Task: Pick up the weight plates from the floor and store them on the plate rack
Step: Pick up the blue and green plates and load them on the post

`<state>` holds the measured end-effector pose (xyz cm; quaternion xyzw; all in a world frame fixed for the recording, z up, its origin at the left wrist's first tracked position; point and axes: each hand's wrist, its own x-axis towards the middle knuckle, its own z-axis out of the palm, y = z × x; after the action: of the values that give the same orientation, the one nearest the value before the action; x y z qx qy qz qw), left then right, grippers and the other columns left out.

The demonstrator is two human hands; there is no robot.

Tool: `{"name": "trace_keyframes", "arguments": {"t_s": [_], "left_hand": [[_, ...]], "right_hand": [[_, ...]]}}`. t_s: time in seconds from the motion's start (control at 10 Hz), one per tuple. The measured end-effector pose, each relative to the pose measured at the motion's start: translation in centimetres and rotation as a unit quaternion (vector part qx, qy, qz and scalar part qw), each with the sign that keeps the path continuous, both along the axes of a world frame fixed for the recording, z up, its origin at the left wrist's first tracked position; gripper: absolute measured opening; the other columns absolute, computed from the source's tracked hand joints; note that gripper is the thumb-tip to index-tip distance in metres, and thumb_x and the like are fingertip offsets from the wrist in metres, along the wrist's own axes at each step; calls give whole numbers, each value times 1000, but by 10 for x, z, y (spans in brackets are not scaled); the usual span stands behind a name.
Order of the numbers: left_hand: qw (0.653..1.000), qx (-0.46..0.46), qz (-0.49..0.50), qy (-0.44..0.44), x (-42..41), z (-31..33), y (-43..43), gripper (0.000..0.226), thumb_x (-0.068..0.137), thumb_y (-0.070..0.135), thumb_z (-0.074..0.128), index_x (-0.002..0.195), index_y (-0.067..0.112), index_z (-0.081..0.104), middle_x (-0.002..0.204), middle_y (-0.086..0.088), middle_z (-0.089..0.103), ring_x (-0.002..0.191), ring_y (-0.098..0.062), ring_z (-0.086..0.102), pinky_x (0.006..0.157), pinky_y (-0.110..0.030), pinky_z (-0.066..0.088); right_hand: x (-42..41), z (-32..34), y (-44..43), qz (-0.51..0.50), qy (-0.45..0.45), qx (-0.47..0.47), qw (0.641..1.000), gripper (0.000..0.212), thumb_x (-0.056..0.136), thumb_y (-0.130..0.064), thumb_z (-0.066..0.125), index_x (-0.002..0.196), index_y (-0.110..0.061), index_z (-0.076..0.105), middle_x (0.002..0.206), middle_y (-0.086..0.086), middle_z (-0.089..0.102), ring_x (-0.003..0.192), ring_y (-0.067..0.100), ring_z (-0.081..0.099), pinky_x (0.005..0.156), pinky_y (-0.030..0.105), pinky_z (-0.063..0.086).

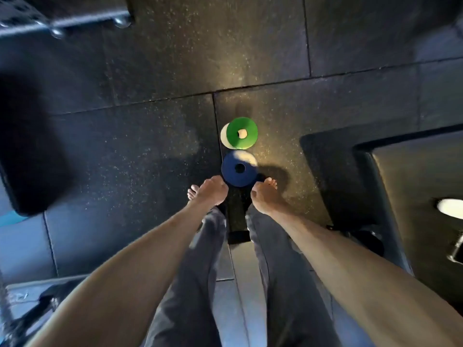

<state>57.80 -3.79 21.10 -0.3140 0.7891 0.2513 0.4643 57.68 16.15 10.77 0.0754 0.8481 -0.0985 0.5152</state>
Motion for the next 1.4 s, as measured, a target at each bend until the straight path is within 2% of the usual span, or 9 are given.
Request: {"name": "trace_keyframes", "arguments": {"t_s": [0.1, 0.2, 0.3, 0.5, 0.7, 0.9, 1.2, 1.3, 1.4], "left_hand": [[1000, -16, -4, -27, -16, -73, 2, 54, 76, 44, 31, 112, 17, 60, 119, -19, 63, 112, -46, 58, 99, -57, 46], [1000, -2, 2, -11, -35, -99, 8, 42, 89, 33, 38, 121, 11, 56, 123, -19, 61, 115, -43, 56, 99, -52, 47], [1000, 6, 16, -5, -49, -169, 11, 41, 96, 17, 44, 135, 4, 42, 130, -22, 56, 120, -40, 55, 97, -46, 47], [999, -34, 5, -13, -47, -283, 21, 79, 97, 30, 55, 153, 6, 6, 149, -21, 28, 131, -39, 42, 102, -47, 43], [999, -26, 35, 3, -47, -332, 20, 85, 93, 34, 64, 151, 4, 9, 146, -25, 31, 131, -42, 43, 103, -47, 42], [998, -30, 44, -15, -55, -332, 22, 84, 96, 30, 61, 152, 5, 4, 147, -25, 27, 130, -42, 43, 103, -44, 42], [993, -53, 106, 5, -69, -301, 22, 55, 104, 37, 36, 144, -1, 31, 146, -26, 34, 133, -38, 40, 105, -46, 38], [987, -1, 160, 17, -76, -287, 30, 62, 100, 48, 38, 138, -2, 43, 138, -22, 49, 127, -37, 49, 103, -44, 43], [964, 74, 253, -31, -74, -279, 31, 101, 79, 81, 39, 143, 3, 40, 133, -20, 56, 115, -38, 60, 97, -48, 51]], "right_hand": [[-20, -13, -9, -4, 12, 7, 1000, 41, 81, -44, 28, 99, -24, 58, 117, 21, 59, 113, 42, 53, 97, 52, 47], [-45, -30, -19, -43, 29, -5, 999, 36, 82, -37, 37, 108, -21, 55, 107, 13, 67, 105, 39, 61, 91, 50, 51], [-51, -94, -25, -62, 36, 6, 997, 40, 86, -37, 49, 121, -18, 43, 117, 15, 61, 103, 41, 62, 91, 53, 51], [-54, -193, -35, -108, 64, 47, 991, 76, 85, -49, 66, 139, -13, 26, 134, 23, 41, 107, 44, 60, 90, 55, 50], [-57, -238, -45, -119, 80, 53, 988, 99, 81, -51, 74, 150, -10, 16, 144, 25, 33, 125, 41, 48, 92, 49, 48], [-63, -244, -51, -117, 121, 42, 985, 85, 78, -35, 81, 137, -1, 30, 137, 26, 39, 123, 41, 46, 93, 41, 49], [-58, -219, -43, -166, 149, -26, 974, 82, 70, -38, 87, 125, -2, 37, 120, 21, 57, 107, 36, 59, 86, 43, 52], [-60, -198, -38, -163, 142, -67, 974, 51, 81, -50, 73, 97, -4, 58, 91, 9, 62, 79, 27, 58, 69, 35, 44], [-59, -164, -47, -214, 152, -135, 955, 54, 102, -45, 43, 61, -10, 53, 63, 7, 59, 60, 24, 57, 60, 33, 41]]}}
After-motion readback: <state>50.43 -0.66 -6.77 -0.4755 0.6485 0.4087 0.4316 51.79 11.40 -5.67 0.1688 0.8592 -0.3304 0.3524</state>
